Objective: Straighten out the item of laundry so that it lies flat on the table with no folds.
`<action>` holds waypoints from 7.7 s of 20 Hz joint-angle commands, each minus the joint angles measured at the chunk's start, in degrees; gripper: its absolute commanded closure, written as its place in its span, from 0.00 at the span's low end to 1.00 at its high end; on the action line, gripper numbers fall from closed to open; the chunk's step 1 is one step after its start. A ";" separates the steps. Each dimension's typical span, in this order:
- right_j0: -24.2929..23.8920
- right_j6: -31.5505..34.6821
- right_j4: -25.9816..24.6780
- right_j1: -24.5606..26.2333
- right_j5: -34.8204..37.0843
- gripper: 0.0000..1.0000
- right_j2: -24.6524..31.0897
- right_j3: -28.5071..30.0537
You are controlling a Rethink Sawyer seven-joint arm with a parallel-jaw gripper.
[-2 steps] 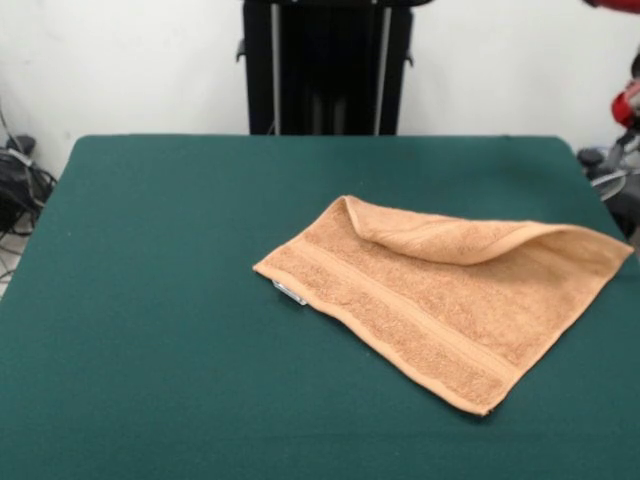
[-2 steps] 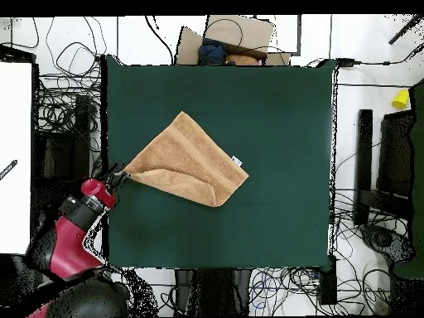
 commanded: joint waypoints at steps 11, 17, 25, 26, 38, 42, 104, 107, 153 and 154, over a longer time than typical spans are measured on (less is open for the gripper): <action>-0.40 -21.46 13.99 -2.73 17.42 0.00 -3.96 0.00; -0.30 -23.53 12.12 -5.06 18.93 0.00 -7.11 1.56; -2.96 -38.93 16.20 -10.21 23.65 0.00 -8.57 2.78; -3.05 -39.95 16.49 -10.49 23.63 0.00 -8.72 2.59; -4.49 -37.59 7.14 -0.86 20.21 0.00 -14.31 -5.76; -5.08 -36.13 3.58 2.72 20.19 0.00 -16.40 -8.73; -5.91 -48.31 17.20 6.05 39.80 0.00 -16.70 -13.18; -6.63 -47.95 16.95 6.50 40.80 0.00 -16.21 -13.39; -8.77 -43.65 29.44 0.62 46.38 0.00 -4.67 -4.04; -8.73 -43.70 29.94 0.41 46.31 0.00 -4.39 -3.93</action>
